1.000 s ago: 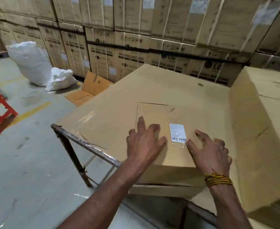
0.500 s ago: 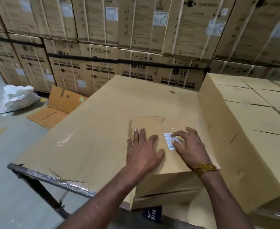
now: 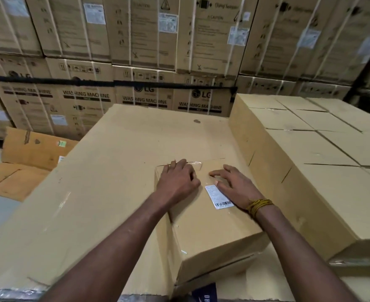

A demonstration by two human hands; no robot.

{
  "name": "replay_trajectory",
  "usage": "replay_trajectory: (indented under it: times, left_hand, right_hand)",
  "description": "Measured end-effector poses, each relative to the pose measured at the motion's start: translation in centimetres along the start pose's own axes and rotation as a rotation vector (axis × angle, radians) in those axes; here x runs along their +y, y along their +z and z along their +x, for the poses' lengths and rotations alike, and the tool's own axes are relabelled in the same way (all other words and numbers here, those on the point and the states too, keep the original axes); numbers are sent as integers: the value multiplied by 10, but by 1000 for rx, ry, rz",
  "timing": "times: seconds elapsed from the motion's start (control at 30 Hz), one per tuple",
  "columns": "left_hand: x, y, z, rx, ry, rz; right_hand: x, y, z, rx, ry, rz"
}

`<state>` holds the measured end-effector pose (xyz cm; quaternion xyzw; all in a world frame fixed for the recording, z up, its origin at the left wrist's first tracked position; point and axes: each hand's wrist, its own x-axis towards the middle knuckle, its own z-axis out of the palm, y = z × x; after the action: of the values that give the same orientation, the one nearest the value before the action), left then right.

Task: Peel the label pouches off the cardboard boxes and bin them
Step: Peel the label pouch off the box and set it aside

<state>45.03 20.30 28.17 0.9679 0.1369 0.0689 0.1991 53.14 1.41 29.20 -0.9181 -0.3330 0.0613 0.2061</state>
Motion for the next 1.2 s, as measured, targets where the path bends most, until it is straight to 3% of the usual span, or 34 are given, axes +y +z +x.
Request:
replay_trajectory:
  times: [0.3,0.5,1.2]
  left_hand:
    - [0,8,10,96,-17,25]
    - [8,10,19,173,-74,82]
    - [5,8,13,245,-38,-19]
  right_hand:
    - [7,1,18,-63,-41,-85]
    - [13,7,31,55,-170,16]
    - [12,9,25,33,-125,17]
